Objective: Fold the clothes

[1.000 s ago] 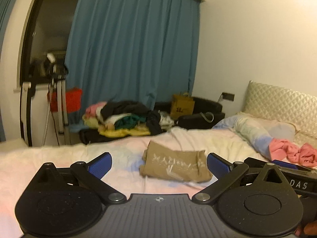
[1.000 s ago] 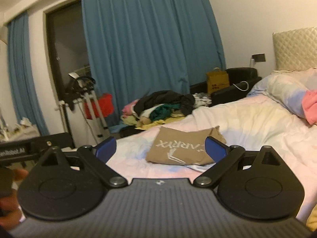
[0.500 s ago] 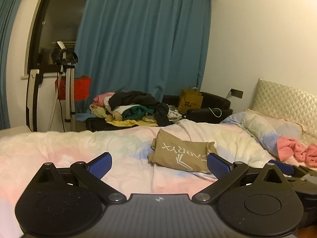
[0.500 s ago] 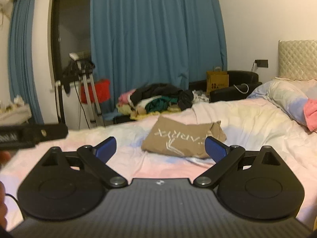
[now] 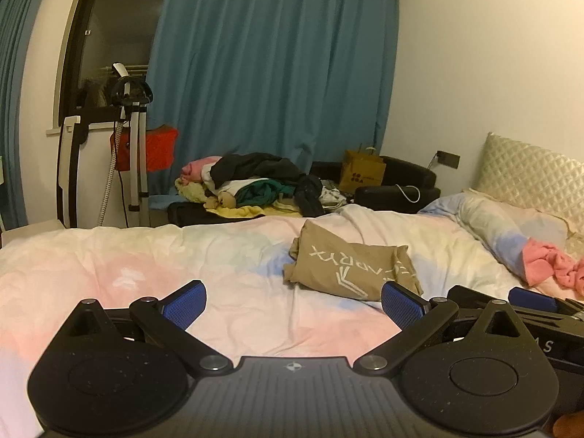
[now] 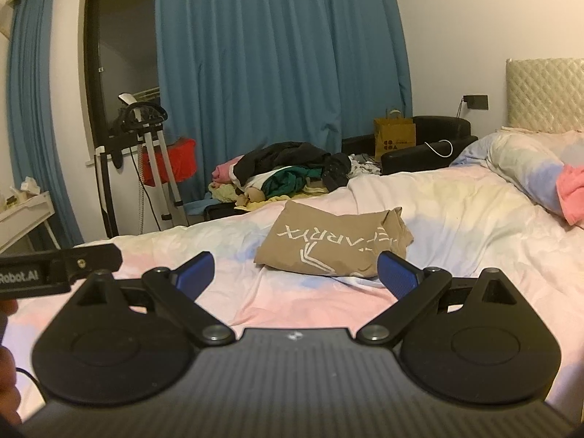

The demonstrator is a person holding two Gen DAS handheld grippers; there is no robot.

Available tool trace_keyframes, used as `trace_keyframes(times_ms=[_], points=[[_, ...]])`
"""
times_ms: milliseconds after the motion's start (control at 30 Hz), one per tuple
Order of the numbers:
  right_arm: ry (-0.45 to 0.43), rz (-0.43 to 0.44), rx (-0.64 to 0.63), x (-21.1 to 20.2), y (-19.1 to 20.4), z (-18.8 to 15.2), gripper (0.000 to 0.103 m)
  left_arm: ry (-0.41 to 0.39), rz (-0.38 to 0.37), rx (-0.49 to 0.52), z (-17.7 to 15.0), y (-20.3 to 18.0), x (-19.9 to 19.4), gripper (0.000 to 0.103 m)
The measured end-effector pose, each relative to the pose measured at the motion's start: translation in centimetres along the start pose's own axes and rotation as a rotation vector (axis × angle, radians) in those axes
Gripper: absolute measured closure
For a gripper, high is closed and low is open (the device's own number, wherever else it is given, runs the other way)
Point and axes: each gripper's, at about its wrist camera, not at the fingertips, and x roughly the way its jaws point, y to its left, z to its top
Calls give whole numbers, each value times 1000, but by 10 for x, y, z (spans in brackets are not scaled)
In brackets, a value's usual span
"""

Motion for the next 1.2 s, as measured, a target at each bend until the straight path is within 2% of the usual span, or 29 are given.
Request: trace_keyframes(times_ms=[300,1200], points=[[18,14,16,3,-1,2,6,4,18,6,0,-1,0,0],[38,19,36,7,-5,1,6,-5,-6,9,2,-1,-7,0]])
